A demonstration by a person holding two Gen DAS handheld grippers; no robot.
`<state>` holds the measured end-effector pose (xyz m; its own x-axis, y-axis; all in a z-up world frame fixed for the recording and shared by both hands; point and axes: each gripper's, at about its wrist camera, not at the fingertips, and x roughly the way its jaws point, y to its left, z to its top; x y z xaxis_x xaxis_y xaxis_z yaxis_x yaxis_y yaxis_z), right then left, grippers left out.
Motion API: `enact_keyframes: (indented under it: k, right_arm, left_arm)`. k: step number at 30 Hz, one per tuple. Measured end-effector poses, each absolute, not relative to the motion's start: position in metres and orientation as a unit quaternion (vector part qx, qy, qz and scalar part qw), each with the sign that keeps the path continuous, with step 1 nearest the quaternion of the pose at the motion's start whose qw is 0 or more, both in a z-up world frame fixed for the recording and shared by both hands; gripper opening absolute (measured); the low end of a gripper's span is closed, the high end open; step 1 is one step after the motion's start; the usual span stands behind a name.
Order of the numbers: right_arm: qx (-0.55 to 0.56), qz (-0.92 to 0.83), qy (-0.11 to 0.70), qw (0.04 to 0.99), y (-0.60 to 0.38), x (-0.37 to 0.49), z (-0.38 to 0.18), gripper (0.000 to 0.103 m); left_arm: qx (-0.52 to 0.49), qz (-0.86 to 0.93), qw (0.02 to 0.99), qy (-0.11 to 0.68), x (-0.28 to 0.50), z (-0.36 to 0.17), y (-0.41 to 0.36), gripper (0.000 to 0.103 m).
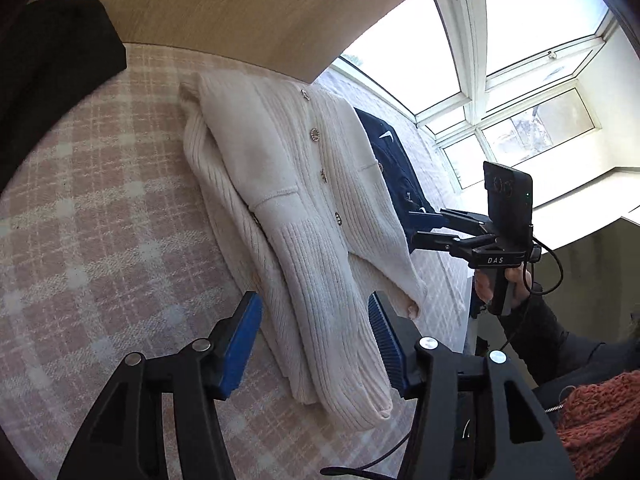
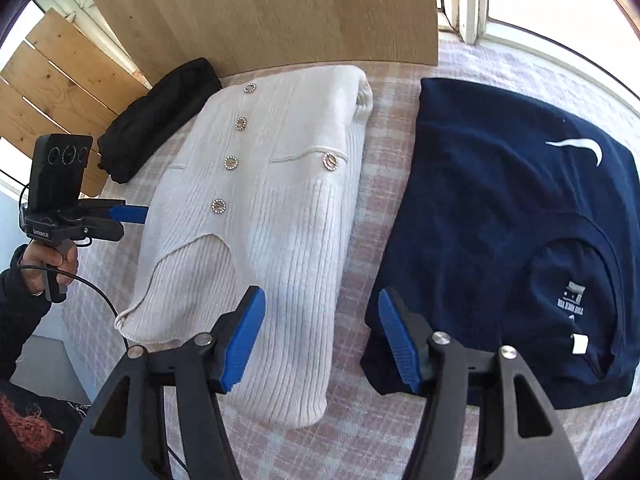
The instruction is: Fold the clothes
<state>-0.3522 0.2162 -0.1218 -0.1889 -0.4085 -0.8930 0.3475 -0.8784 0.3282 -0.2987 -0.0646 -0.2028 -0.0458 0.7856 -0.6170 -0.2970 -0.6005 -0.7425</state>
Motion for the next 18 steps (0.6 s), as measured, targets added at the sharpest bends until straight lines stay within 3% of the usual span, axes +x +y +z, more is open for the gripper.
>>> enact_keyframes:
  k: [18]
  right_arm:
    - [0.578, -0.771, -0.065, 0.259, 0.203, -0.440, -0.142, 0.059]
  left_arm:
    - [-0.564, 0.742, 0.275, -0.237, -0.374, -0.220, -0.058, 0.060]
